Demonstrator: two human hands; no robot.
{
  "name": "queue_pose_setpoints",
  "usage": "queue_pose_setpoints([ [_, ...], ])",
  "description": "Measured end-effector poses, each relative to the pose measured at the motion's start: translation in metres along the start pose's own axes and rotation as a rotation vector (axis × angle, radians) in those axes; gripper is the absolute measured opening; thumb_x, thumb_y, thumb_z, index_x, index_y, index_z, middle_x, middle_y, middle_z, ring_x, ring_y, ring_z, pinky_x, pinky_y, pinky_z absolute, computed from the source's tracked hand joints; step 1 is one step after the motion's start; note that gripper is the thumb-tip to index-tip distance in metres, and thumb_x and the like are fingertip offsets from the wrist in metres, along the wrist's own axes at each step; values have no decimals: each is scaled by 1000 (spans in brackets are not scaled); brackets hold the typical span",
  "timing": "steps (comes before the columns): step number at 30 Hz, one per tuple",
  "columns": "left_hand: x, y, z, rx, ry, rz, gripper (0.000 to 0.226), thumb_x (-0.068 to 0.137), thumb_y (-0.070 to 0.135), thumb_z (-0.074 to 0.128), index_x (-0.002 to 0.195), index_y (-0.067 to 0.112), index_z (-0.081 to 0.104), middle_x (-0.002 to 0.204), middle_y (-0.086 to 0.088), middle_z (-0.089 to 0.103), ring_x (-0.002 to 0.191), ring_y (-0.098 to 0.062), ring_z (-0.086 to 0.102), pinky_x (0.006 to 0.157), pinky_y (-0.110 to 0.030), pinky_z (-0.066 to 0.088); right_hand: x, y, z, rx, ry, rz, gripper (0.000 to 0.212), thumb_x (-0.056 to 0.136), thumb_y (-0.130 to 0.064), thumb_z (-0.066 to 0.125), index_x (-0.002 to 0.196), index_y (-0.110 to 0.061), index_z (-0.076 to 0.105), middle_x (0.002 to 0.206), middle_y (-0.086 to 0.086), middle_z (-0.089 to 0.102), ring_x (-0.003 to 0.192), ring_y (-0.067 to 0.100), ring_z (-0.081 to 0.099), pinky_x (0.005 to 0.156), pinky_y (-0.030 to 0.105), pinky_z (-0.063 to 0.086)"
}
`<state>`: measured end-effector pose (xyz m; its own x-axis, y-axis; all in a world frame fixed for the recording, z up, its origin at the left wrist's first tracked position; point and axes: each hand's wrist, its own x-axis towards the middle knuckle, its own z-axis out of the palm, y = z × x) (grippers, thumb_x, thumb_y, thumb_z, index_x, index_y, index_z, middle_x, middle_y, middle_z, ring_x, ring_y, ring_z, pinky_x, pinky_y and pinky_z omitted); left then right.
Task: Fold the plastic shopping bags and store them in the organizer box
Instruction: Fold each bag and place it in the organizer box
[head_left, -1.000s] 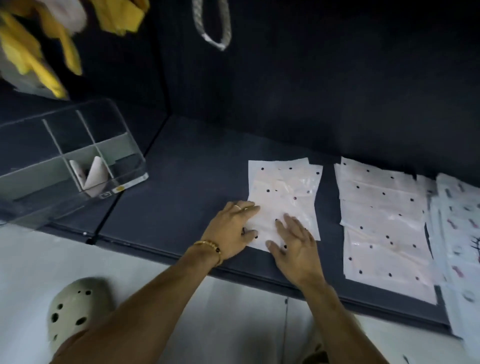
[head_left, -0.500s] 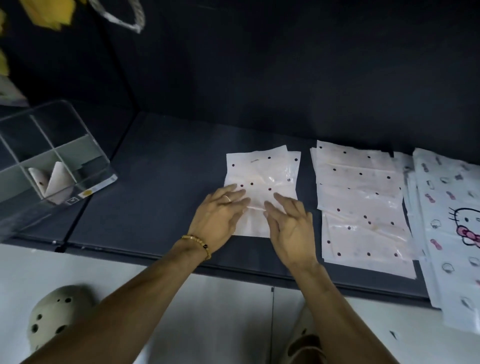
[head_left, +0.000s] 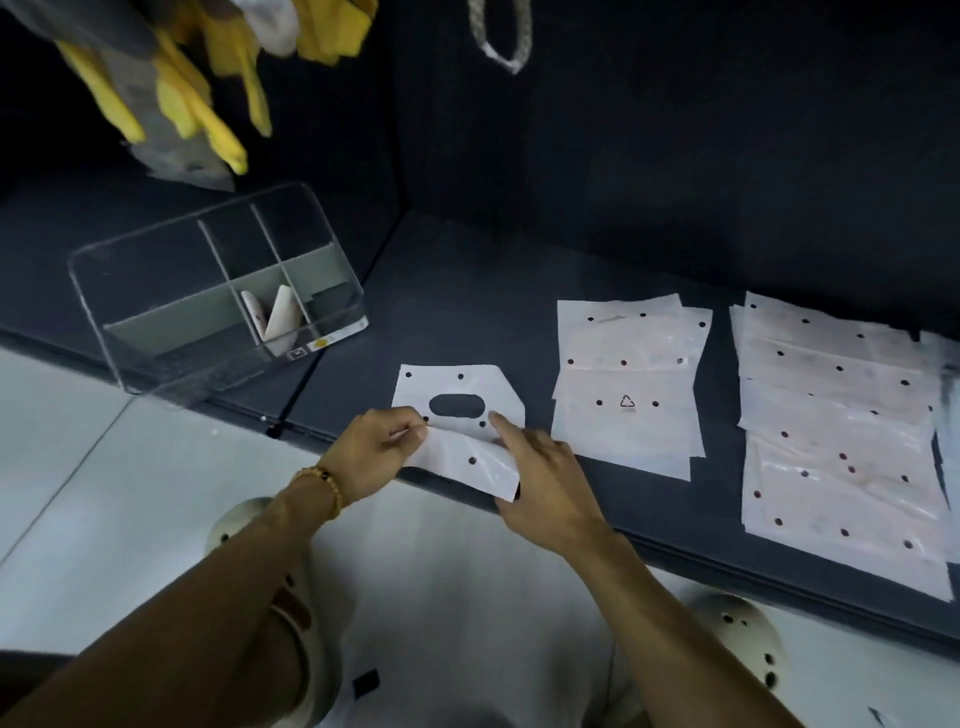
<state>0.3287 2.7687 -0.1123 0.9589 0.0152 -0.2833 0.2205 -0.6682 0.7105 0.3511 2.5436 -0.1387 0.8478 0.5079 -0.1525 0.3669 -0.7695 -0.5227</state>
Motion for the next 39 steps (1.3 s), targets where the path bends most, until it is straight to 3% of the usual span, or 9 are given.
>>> queue_pose_setpoints([
  [5, 3, -3, 0, -308, 111, -152, 11, 93, 25, 59, 99, 17, 63, 95, 3, 65, 90, -11, 60, 84, -24, 43, 20, -13, -6, 296, 35, 175, 35, 83, -1, 56, 108, -23, 67, 100, -6, 68, 95, 18, 63, 79, 26, 50],
  [11, 2, -11, -2, -432, 117, -193, 54, 66, 24, 86, 112, 26, 58, 99, 9, 68, 88, -3, 65, 82, -19, 52, 38, -12, -4, 393, 166, 517, 10, 87, -22, 63, 92, -13, 63, 77, -9, 62, 75, 13, 60, 65, 21, 43],
  [13, 9, -12, -5, -292, 28, -206, 75, 60, 16, 89, 126, 18, 53, 110, -1, 66, 100, -17, 64, 92, -32, 51, 39, -13, -1, 380, 198, 550, 16, 87, -25, 62, 75, -14, 57, 64, -11, 57, 61, 7, 55, 51, 16, 36],
  [16, 19, -11, -2, -128, 113, -234, 53, 75, 14, 78, 123, 15, 56, 105, -1, 66, 93, -18, 60, 92, -28, 48, 41, -11, 1, 371, 245, 596, 39, 91, -27, 58, 58, -12, 44, 51, -5, 47, 46, 9, 43, 39, 13, 31],
  [22, 31, -7, 6, 105, 228, -297, 36, 83, 16, 64, 119, 18, 62, 94, -8, 69, 91, -29, 63, 91, -39, 52, 46, -12, 1, 394, 255, 647, 26, 79, -16, 64, 86, 9, 62, 80, 24, 65, 76, 39, 58, 66, 40, 54],
  [27, 26, -8, 9, 316, 259, -315, 42, 82, 25, 61, 124, 21, 54, 106, -8, 64, 90, -33, 63, 81, -43, 54, 48, -7, 0, 381, 232, 657, 32, 79, -20, 67, 59, -2, 50, 54, 11, 49, 53, 25, 44, 41, 18, 37],
  [33, 10, -20, 25, 598, 210, 286, 39, 86, 16, 60, 125, 17, 58, 138, -12, 49, 121, -36, 48, 92, -46, 47, 53, -3, -1, 427, 203, 675, 31, 80, -23, 71, 77, 6, 62, 66, 13, 63, 56, 17, 52, 47, 17, 43],
  [36, 6, -34, 36, 532, 67, 325, 46, 99, 23, 43, 144, 13, 39, 154, -4, 29, 145, -24, 21, 118, -36, 20, 55, 0, -2, 421, 191, 676, 31, 81, -25, 71, 75, 4, 62, 62, 2, 58, 54, 11, 50, 39, 10, 37],
  [39, 7, -41, 38, 549, 42, 329, 52, 102, 28, 33, 150, 14, 19, 158, -1, 12, 147, -17, 5, 117, -27, -2, 57, 2, -1, 390, 192, 674, 30, 85, -27, 68, 78, 1, 61, 64, 1, 58, 60, 12, 52, 51, 20, 40],
])
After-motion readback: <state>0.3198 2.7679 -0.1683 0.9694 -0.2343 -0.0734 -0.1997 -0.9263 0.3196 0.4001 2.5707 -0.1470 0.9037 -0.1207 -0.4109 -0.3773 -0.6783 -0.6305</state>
